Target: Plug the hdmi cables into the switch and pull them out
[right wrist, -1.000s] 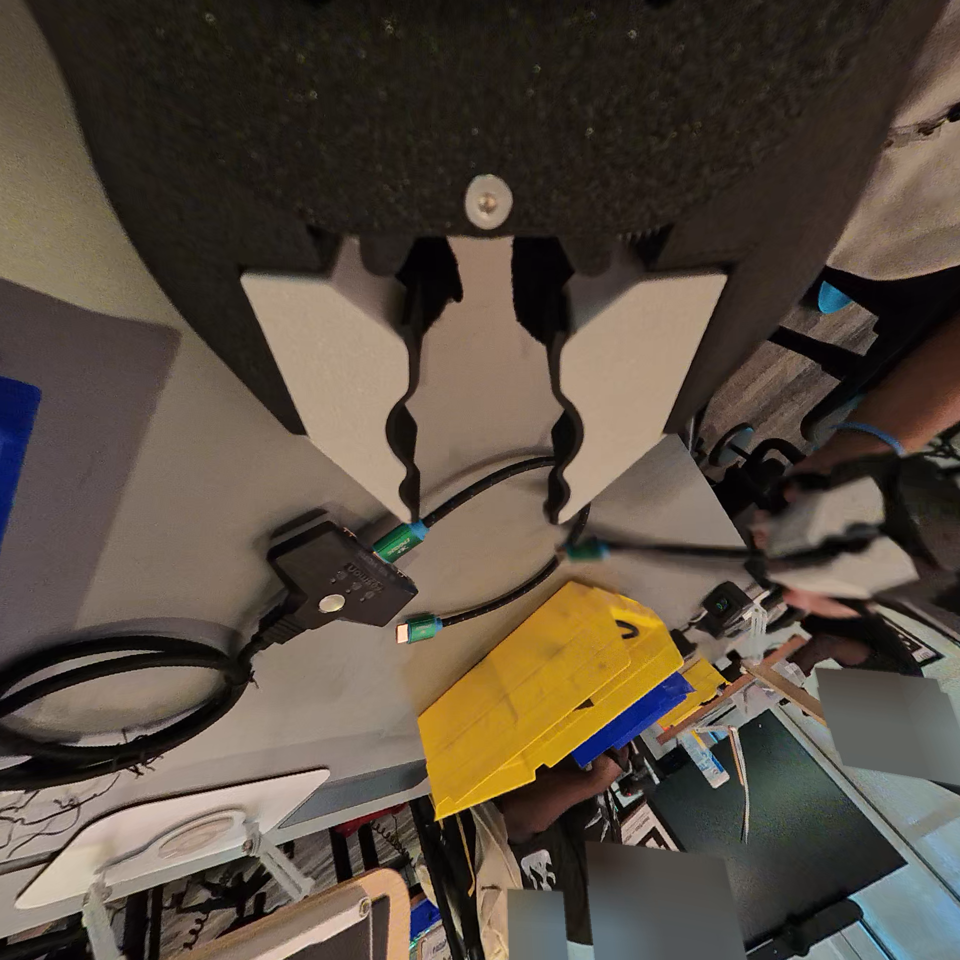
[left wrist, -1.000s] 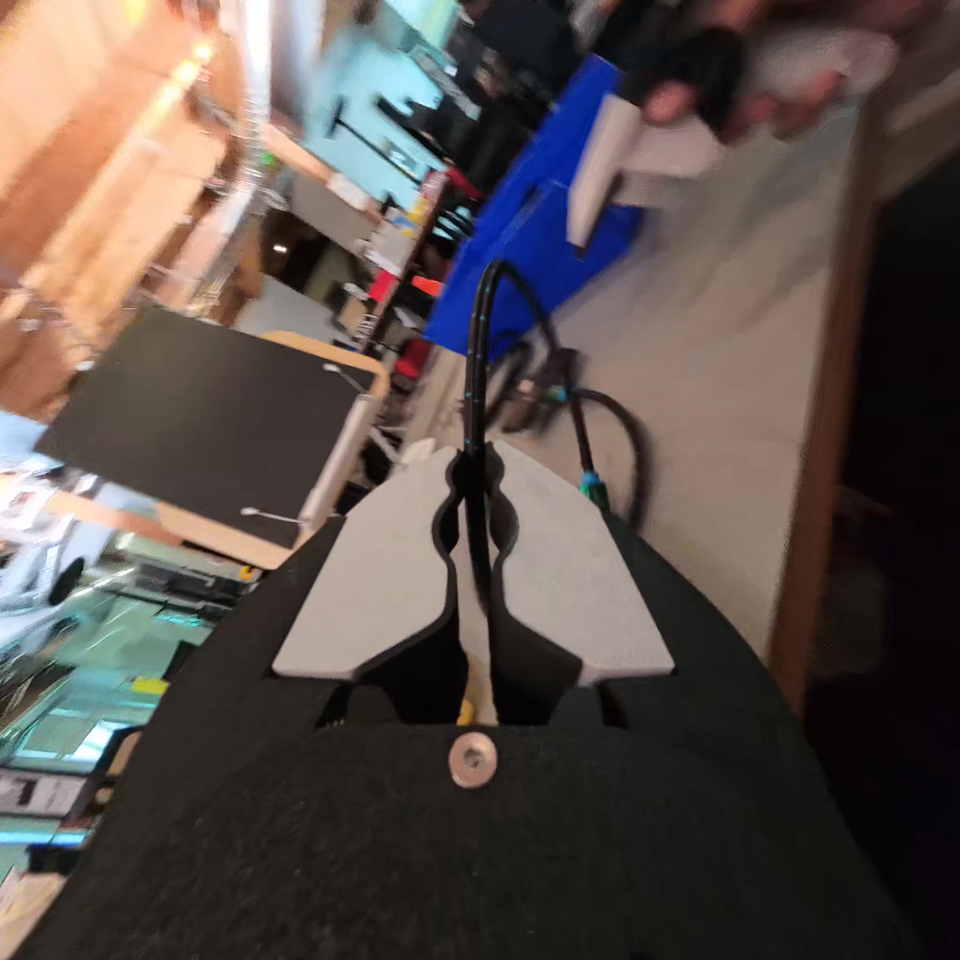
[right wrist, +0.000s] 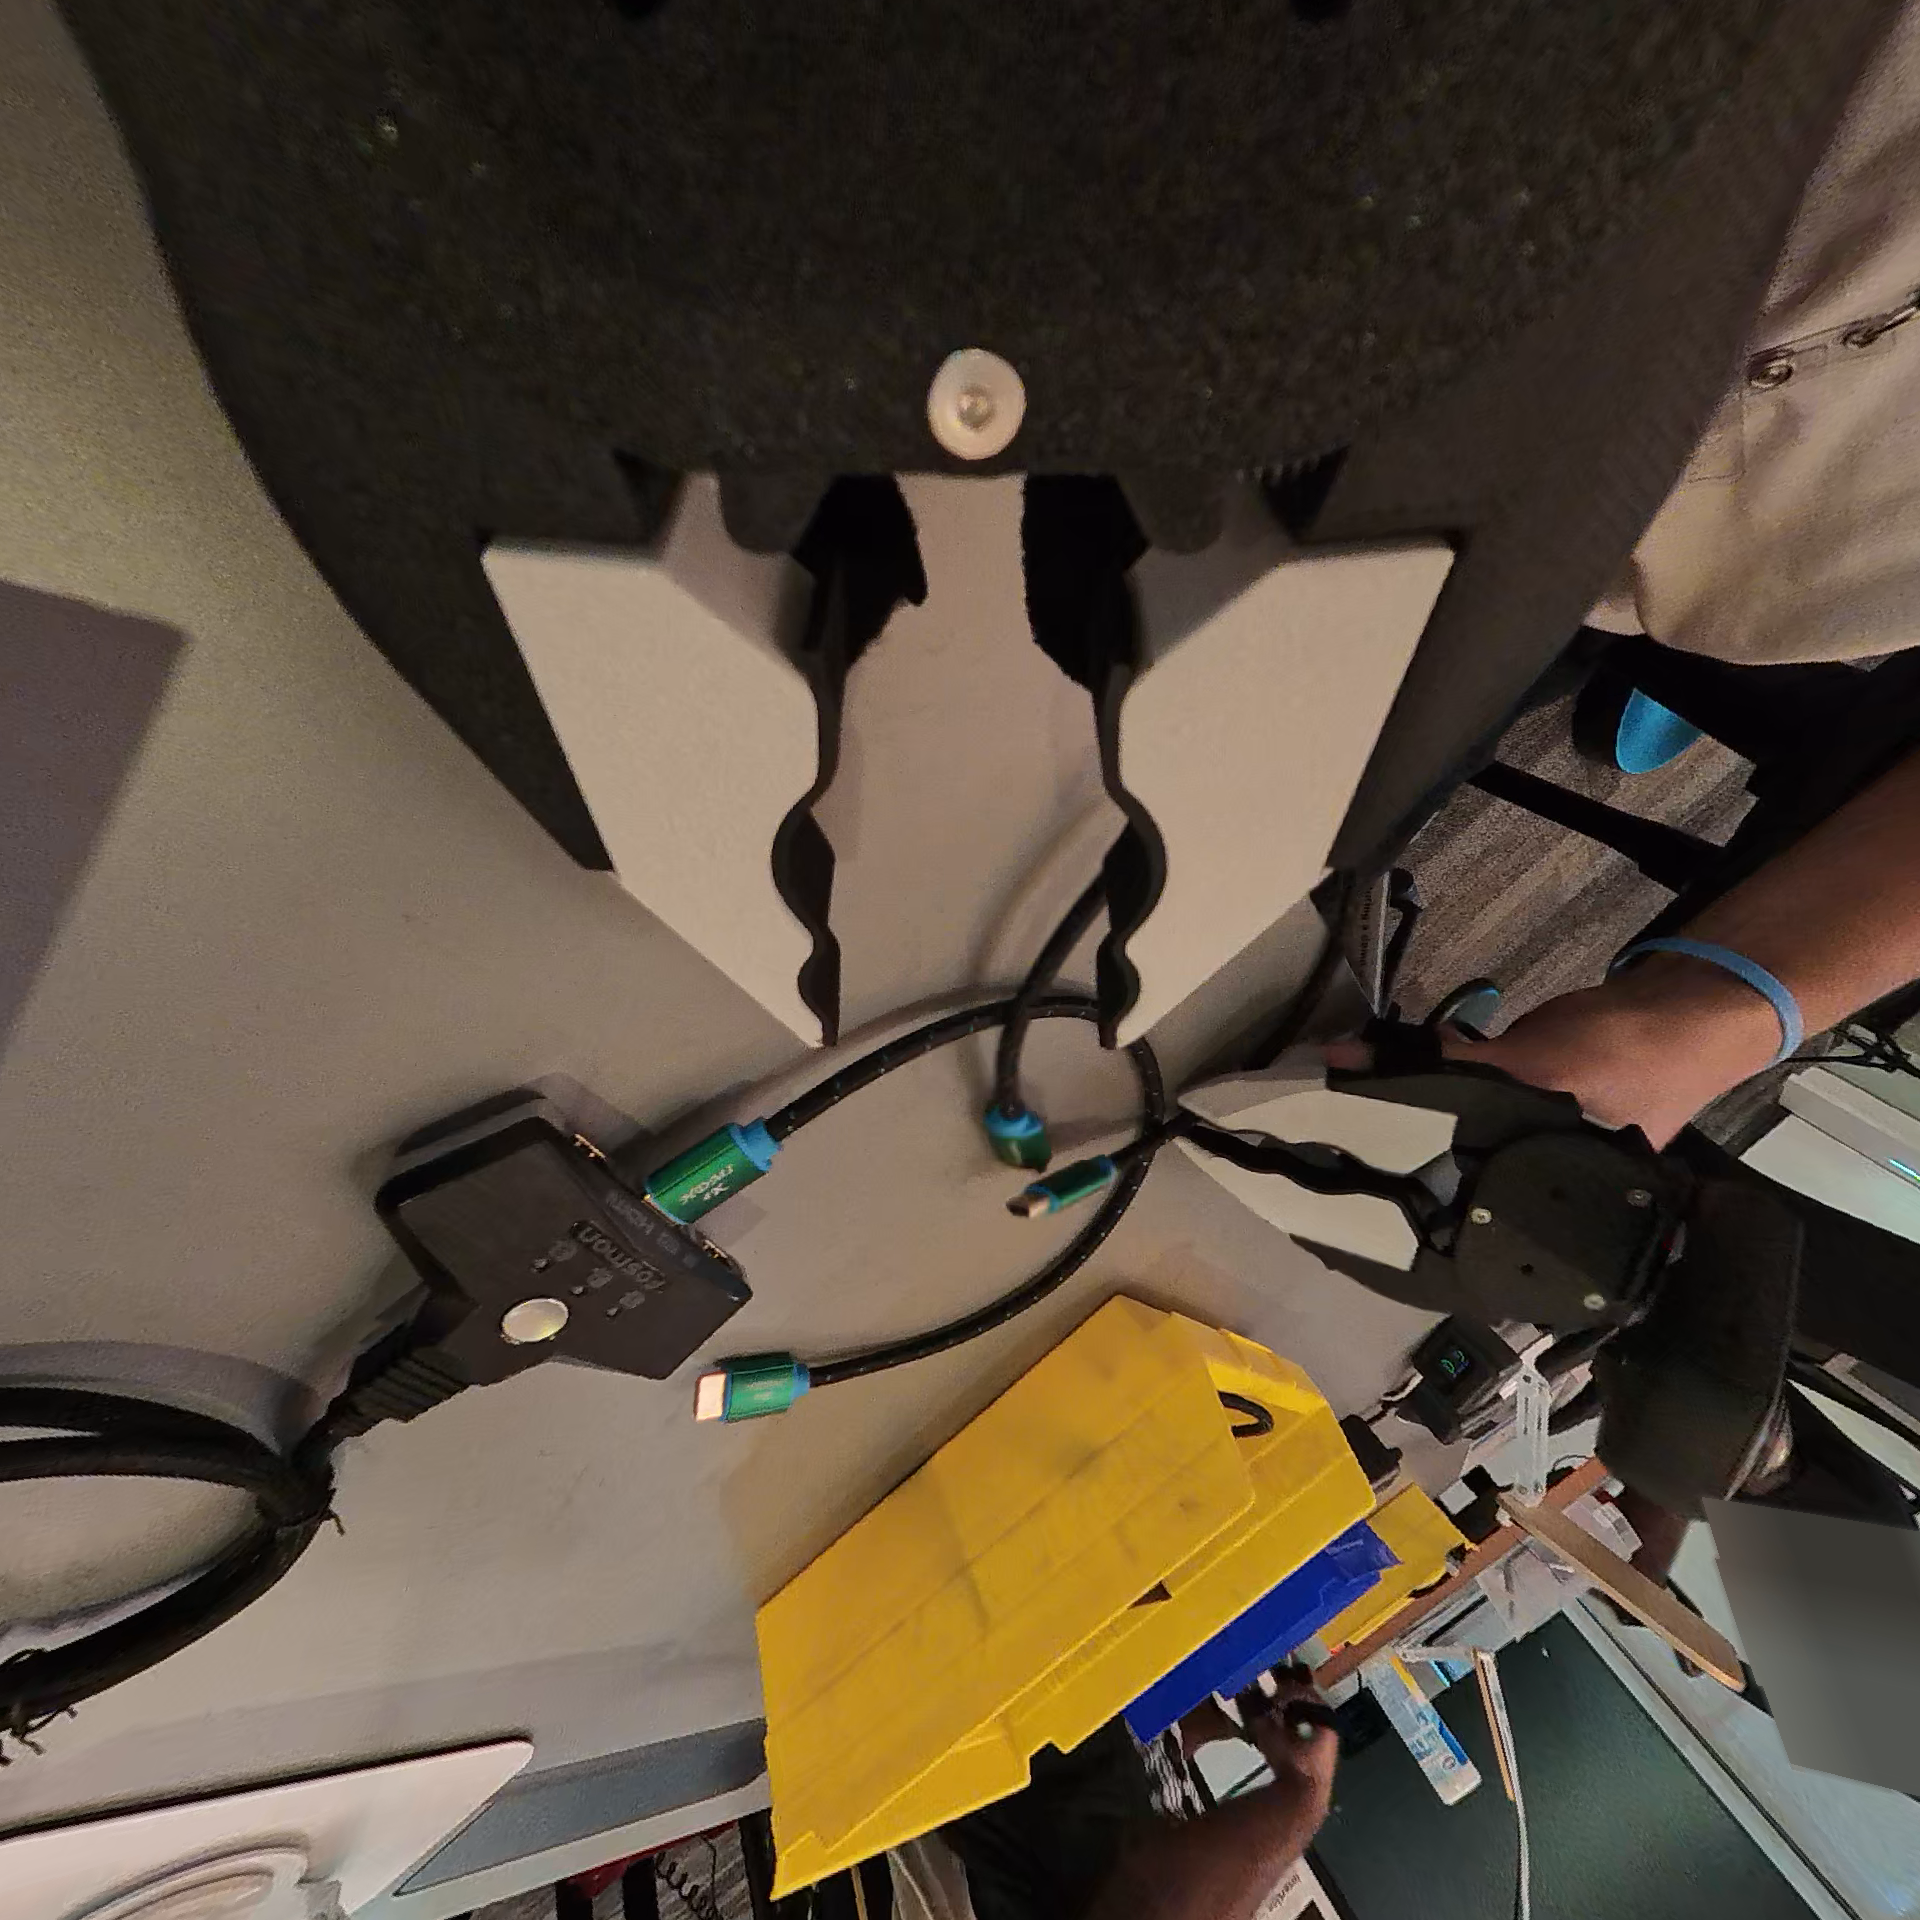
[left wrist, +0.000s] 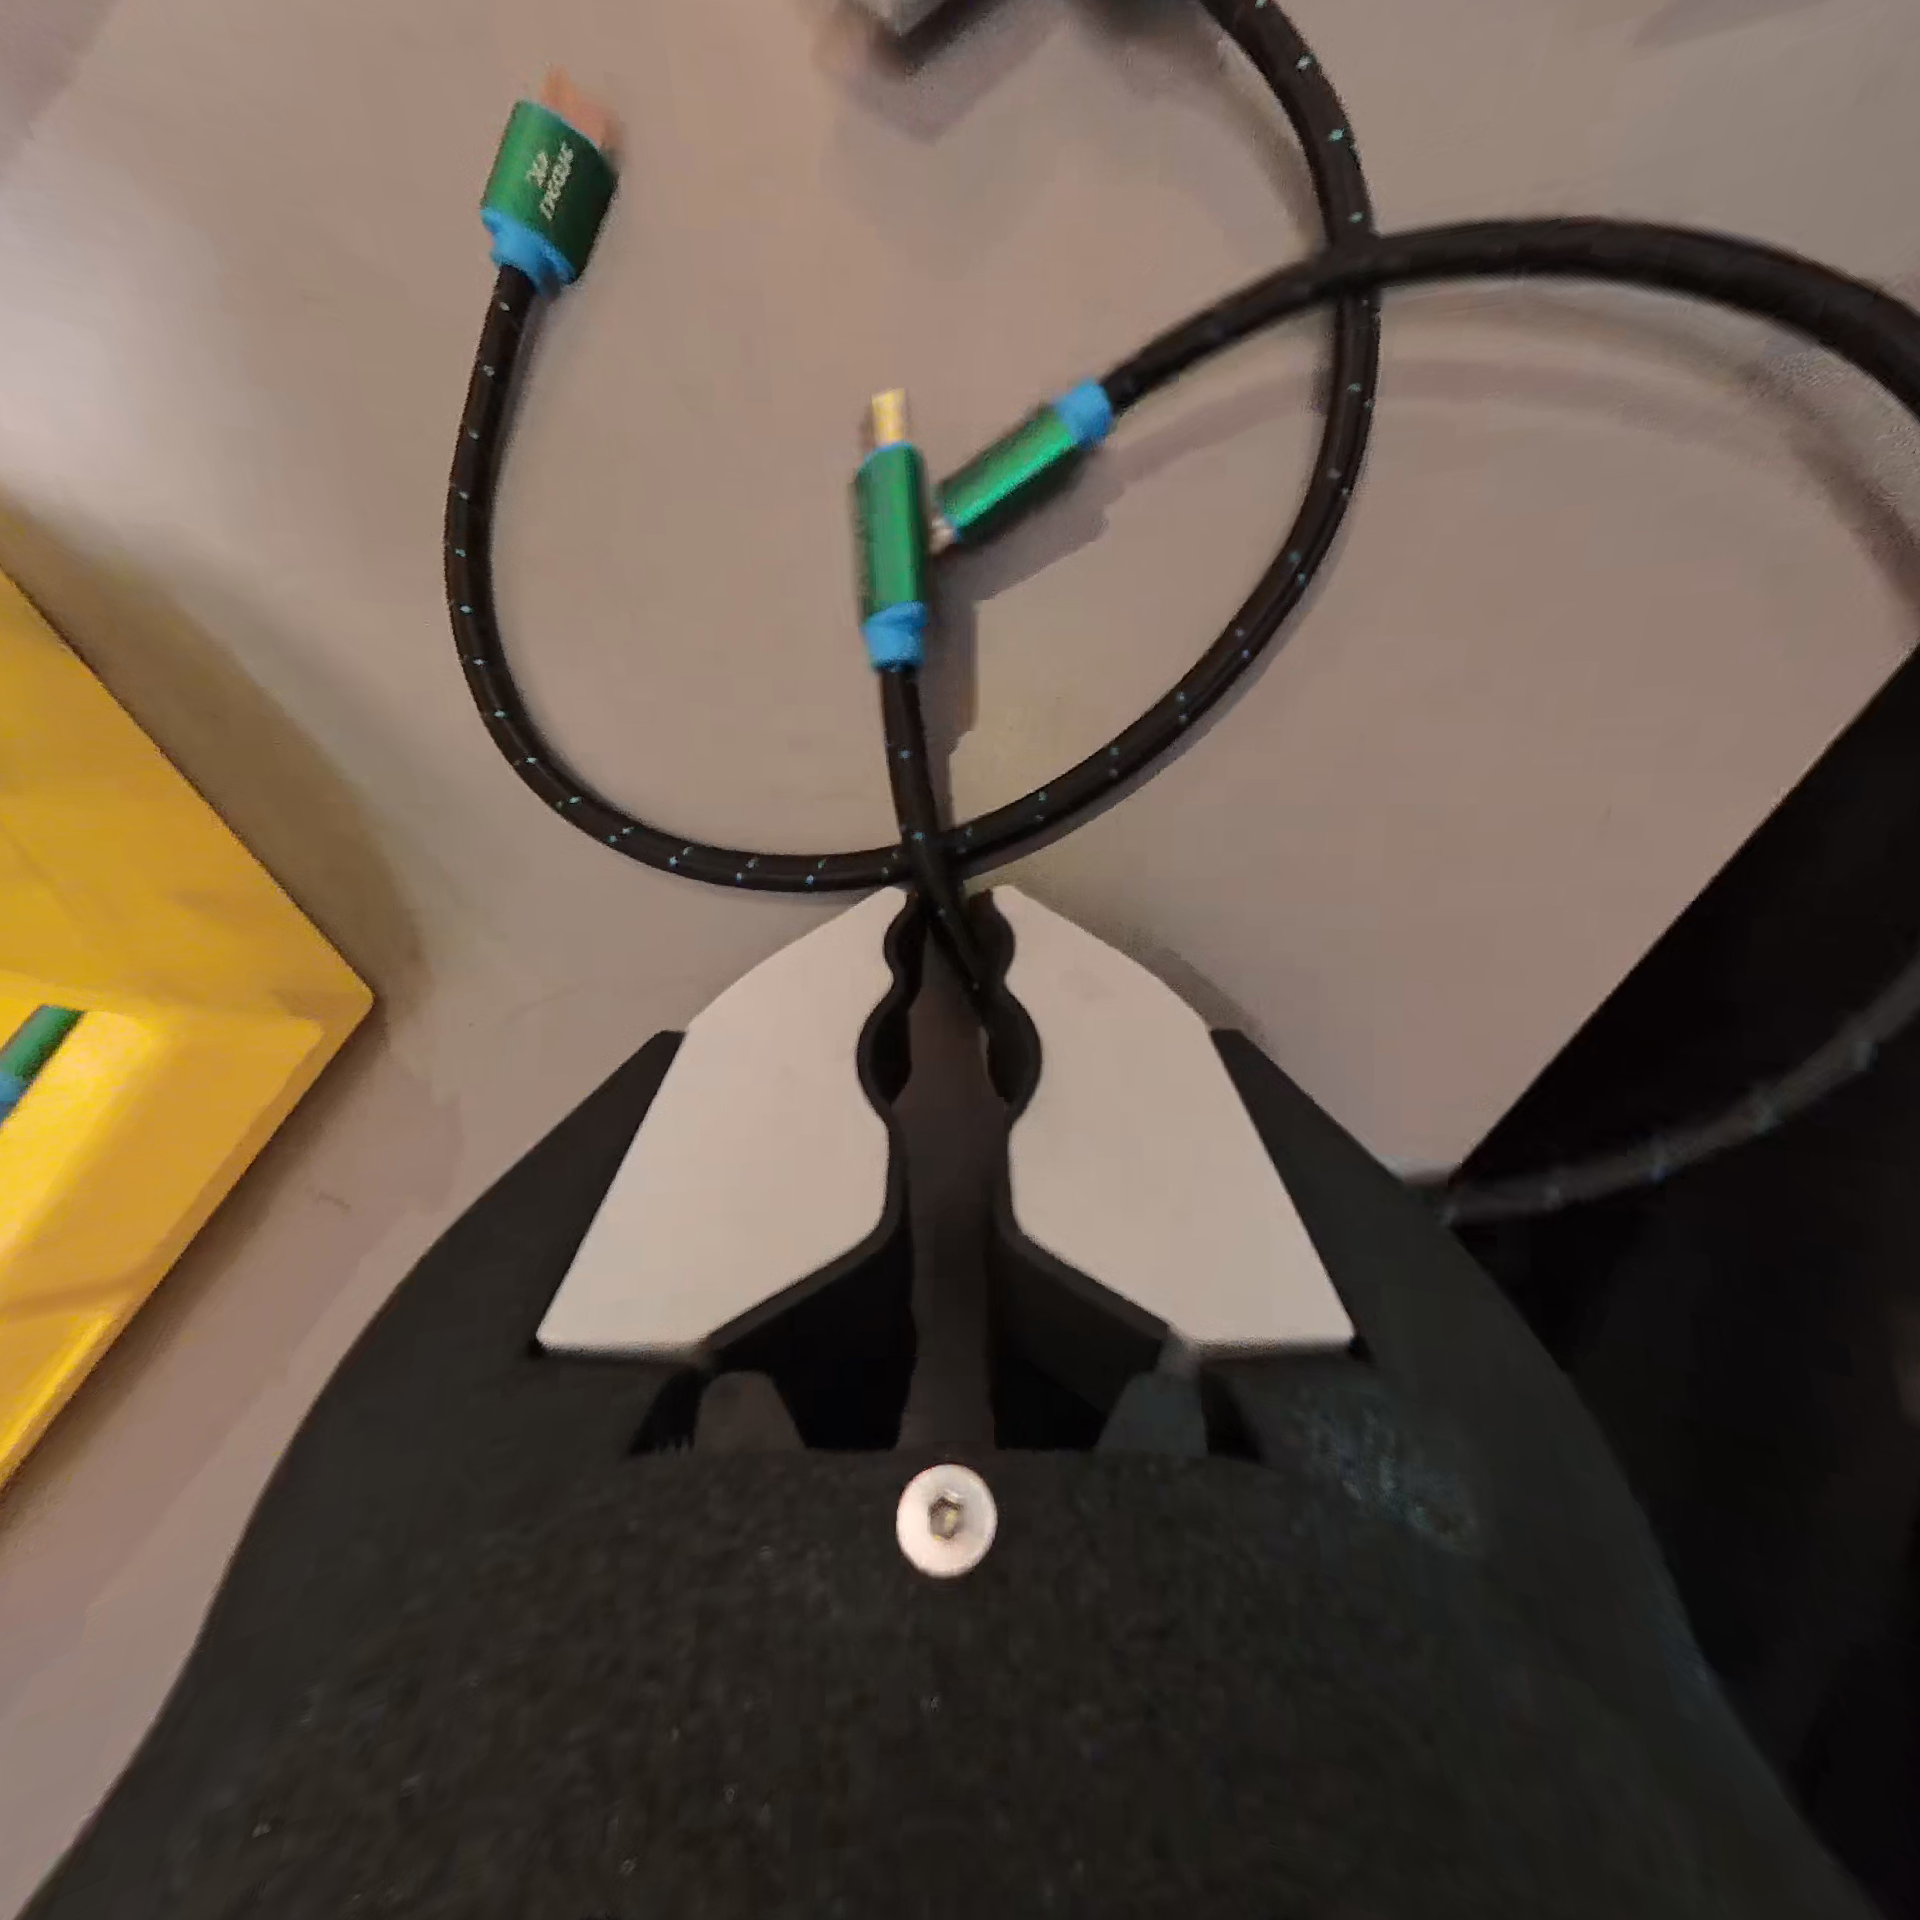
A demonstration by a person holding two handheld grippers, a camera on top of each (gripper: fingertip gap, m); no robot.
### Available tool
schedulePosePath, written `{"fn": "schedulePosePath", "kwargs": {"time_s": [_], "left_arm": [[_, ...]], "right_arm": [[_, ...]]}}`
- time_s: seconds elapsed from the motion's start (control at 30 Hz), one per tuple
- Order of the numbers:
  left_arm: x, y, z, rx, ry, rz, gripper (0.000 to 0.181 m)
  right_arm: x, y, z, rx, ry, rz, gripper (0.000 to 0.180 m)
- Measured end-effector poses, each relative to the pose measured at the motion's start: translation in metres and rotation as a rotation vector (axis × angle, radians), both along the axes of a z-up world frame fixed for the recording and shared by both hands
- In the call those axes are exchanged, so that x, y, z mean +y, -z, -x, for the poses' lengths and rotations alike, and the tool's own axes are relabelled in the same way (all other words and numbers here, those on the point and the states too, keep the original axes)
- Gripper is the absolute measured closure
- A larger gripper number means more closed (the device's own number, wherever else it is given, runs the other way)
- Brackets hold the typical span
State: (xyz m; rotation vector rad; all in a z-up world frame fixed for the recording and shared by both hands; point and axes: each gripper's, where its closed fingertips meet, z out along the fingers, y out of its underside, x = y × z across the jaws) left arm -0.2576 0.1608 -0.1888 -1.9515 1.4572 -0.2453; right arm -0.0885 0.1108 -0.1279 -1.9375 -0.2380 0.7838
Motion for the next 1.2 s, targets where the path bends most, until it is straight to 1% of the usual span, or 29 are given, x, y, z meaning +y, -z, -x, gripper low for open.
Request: {"fn": "schedulePosePath", "kwargs": {"time_s": [0.07, 0.13, 0.17, 0.23, 0.3, 0.33, 0.37, 0.4, 0.43, 0.5, 0.57, 0.67, 0.73, 0.8, 0.9, 0.93, 1.0, 1.03, 1.07, 1.1, 1.13, 1.2], "left_arm": [[0.010, -0.011, 0.004, -0.019, -0.029, -0.042, 0.173], [0.031, -0.042, 0.017, -0.081, -0.106, -0.169, 0.175], [0.044, -0.065, 0.027, -0.110, -0.155, -0.274, 0.175], [0.060, -0.121, 0.053, -0.154, -0.251, -0.544, 0.175], [0.060, -0.172, 0.077, -0.142, -0.312, -0.844, 0.174], [0.055, -0.191, 0.082, -0.109, -0.311, -0.980, 0.175], [0.049, -0.200, 0.082, -0.056, -0.290, -1.082, 0.175], [0.043, -0.202, 0.078, -0.004, -0.259, -1.142, 0.175], [0.037, -0.195, 0.071, 0.024, -0.217, -1.160, 0.175], [0.024, -0.170, 0.050, 0.015, -0.131, -1.096, 0.175], [0.011, -0.150, 0.031, -0.001, -0.077, -1.001, 0.175], [-0.007, -0.148, 0.009, -0.008, -0.007, -1.004, 0.174], [-0.014, -0.146, -0.001, -0.001, 0.029, -1.022, 0.174], [-0.019, -0.144, -0.007, 0.009, 0.051, -1.030, 0.174], [-0.026, -0.141, -0.011, 0.006, 0.076, -1.037, 0.175], [-0.028, -0.140, -0.012, 0.003, 0.086, -1.035, 0.175], [-0.032, -0.138, -0.015, -0.012, 0.105, -1.018, 0.174], [-0.033, -0.137, -0.015, -0.028, 0.107, -0.997, 0.175], [-0.032, -0.133, -0.016, -0.055, 0.112, -0.945, 0.175], [-0.032, -0.126, -0.017, -0.099, 0.123, -0.847, 0.175], [-0.035, -0.119, -0.019, -0.175, 0.135, -0.712, 0.174], [-0.049, -0.117, -0.025, -0.427, 0.174, -0.364, 0.166]], "right_arm": [[0.000, 0.000, 0.002, 0.005, -0.006, 0.003, 0.130], [-0.001, 0.000, 0.003, 0.008, -0.008, 0.001, 0.130], [-0.001, -0.001, 0.003, 0.008, -0.007, 0.000, 0.130], [0.000, -0.001, 0.003, 0.007, -0.005, -0.001, 0.130], [0.001, -0.001, 0.002, 0.007, -0.002, -0.002, 0.130], [0.001, 0.000, 0.002, 0.007, -0.001, 0.000, 0.130], [0.001, 0.000, 0.002, 0.009, -0.001, 0.001, 0.130], [0.002, 0.000, 0.002, 0.009, -0.001, 0.002, 0.130], [0.002, 0.000, 0.002, 0.007, -0.001, 0.002, 0.130], [0.001, -0.002, 0.006, 0.021, -0.011, 0.000, 0.130], [-0.002, -0.016, 0.024, 0.126, -0.068, -0.004, 0.130], [-0.005, -0.036, 0.069, 0.308, -0.199, 0.011, 0.130], [-0.005, -0.056, 0.096, 0.454, -0.281, 0.014, 0.129], [-0.001, -0.077, 0.108, 0.588, -0.310, -0.009, 0.129], [0.005, -0.087, 0.113, 0.705, -0.304, 0.008, 0.131], [0.007, -0.090, 0.113, 0.753, -0.309, 0.022, 0.136], [0.009, -0.093, 0.108, 0.828, -0.317, 0.042, 0.166], [0.011, -0.092, 0.107, 0.834, -0.322, 0.057, 0.167], [0.010, -0.089, 0.108, 0.794, -0.339, 0.060, 0.167], [0.011, -0.082, 0.107, 0.705, -0.342, 0.048, 0.169], [0.012, -0.078, 0.106, 0.613, -0.348, 0.019, 0.168], [0.011, -0.082, 0.103, 0.521, -0.390, -0.060, 0.168]]}}
